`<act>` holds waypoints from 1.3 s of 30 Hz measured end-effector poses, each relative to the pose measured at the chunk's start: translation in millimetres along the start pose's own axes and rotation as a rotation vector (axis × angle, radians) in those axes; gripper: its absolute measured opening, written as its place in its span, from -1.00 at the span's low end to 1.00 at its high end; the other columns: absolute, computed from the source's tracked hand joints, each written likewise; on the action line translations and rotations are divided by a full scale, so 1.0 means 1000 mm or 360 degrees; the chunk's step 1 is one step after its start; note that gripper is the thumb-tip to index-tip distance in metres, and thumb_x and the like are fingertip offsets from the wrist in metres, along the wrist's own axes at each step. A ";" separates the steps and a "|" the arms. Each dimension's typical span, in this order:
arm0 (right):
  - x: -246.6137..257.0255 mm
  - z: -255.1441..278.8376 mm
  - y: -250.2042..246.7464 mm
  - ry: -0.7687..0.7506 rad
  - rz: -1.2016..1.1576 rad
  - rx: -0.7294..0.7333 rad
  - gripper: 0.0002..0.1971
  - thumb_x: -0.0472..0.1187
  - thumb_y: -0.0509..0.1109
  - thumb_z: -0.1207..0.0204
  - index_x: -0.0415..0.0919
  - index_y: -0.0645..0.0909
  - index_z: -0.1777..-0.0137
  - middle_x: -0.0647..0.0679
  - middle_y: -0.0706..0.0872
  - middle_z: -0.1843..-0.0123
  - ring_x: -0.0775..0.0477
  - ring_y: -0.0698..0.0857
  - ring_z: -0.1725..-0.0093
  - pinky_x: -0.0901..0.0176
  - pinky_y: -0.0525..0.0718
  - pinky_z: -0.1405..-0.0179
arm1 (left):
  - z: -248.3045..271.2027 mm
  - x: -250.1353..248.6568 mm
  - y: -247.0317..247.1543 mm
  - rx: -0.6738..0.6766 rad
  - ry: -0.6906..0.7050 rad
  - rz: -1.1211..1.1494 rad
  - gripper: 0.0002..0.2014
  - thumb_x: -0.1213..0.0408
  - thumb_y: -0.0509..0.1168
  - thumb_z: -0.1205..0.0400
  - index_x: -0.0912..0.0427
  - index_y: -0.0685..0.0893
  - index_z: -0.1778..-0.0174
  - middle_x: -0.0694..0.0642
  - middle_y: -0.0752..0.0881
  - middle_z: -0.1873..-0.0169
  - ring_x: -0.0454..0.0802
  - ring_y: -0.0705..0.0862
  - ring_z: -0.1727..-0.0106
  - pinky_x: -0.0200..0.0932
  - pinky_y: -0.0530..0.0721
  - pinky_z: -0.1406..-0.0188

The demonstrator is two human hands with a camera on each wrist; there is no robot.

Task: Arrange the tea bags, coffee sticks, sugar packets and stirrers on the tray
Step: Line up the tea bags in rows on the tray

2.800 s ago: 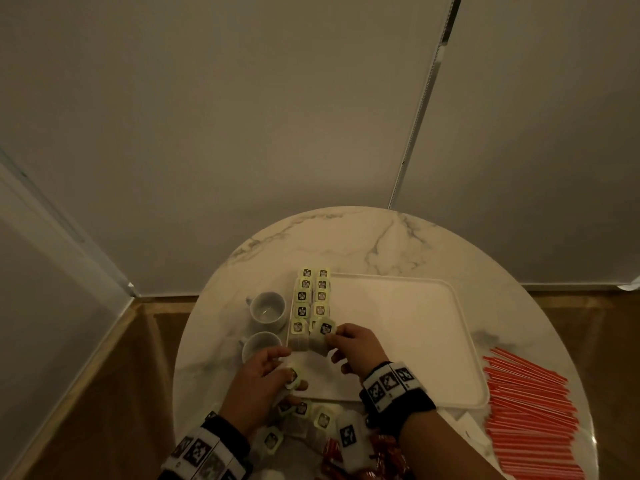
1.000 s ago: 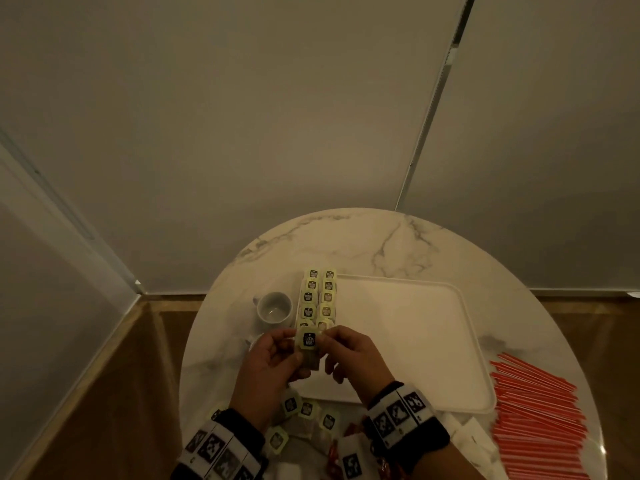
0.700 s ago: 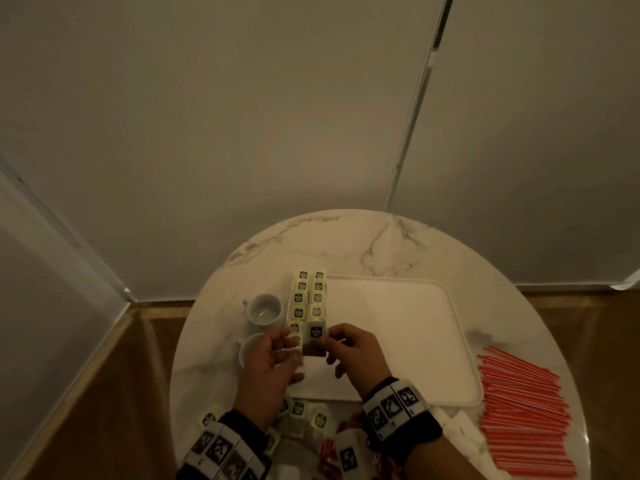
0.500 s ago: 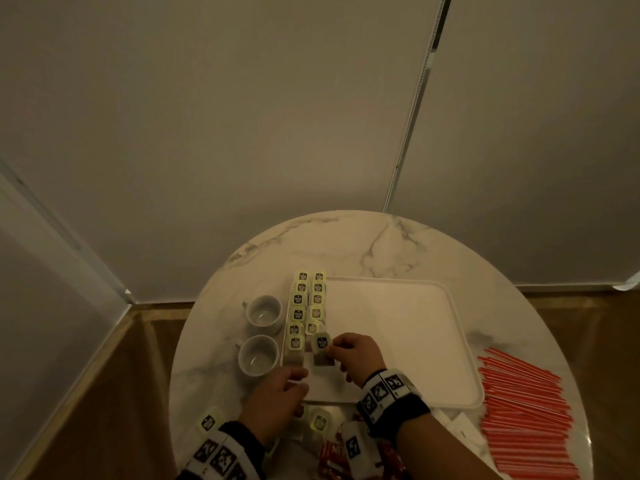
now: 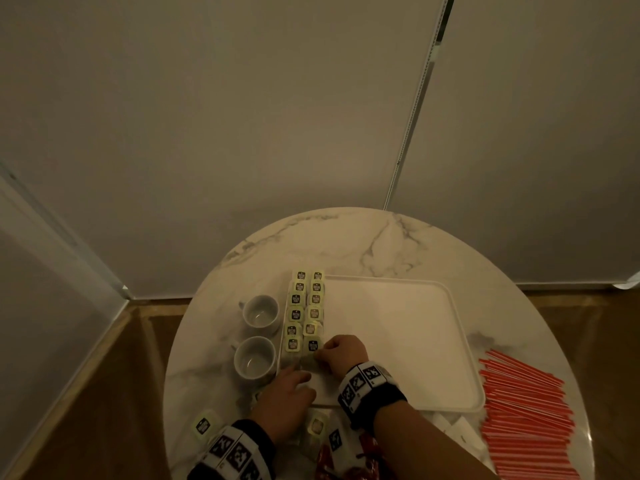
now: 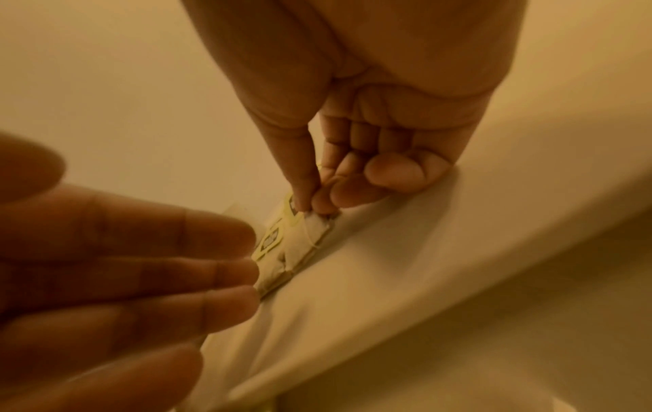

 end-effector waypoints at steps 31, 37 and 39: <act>-0.010 0.003 -0.002 0.0042 -0.0116 -0.0112 -0.71 -0.11 0.55 -0.29 -0.06 0.46 0.15 -0.09 0.74 0.12 -0.01 0.62 0.27 0.16 0.63 0.32 | 0.015 0.003 -0.016 -0.0137 0.0054 0.0125 -0.77 0.25 0.28 -0.63 0.00 0.60 -0.20 0.00 0.63 -0.17 -0.26 0.65 0.04 -0.31 0.65 0.08; -0.012 0.040 -0.011 -0.0280 -0.0032 -0.0053 -0.89 -0.12 0.48 -0.46 -0.07 0.59 0.14 -0.04 0.74 0.17 0.00 0.69 0.23 0.13 0.69 0.14 | 0.050 0.013 -0.043 -0.0159 0.0173 -0.0151 -0.89 0.22 0.29 -0.63 0.13 0.67 0.18 0.07 0.73 0.26 -0.11 0.70 0.30 -0.32 0.65 0.35; -0.016 0.058 -0.003 -0.0371 0.0262 0.0044 -0.90 -0.08 0.47 -0.46 -0.05 0.65 0.10 -0.04 0.75 0.05 -0.01 0.69 0.05 0.16 0.66 0.00 | 0.058 0.027 -0.049 -0.0210 0.0161 -0.0300 -0.89 0.17 0.31 -0.62 0.06 0.65 0.20 -0.01 0.72 0.25 -0.20 0.67 0.27 -0.33 0.63 0.27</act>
Point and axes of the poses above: each hand's wrist, its own z-axis away from the middle knuckle, its own y-axis out of the palm, x = y × z, the point moved 6 cm from there along -z, towards the middle knuckle
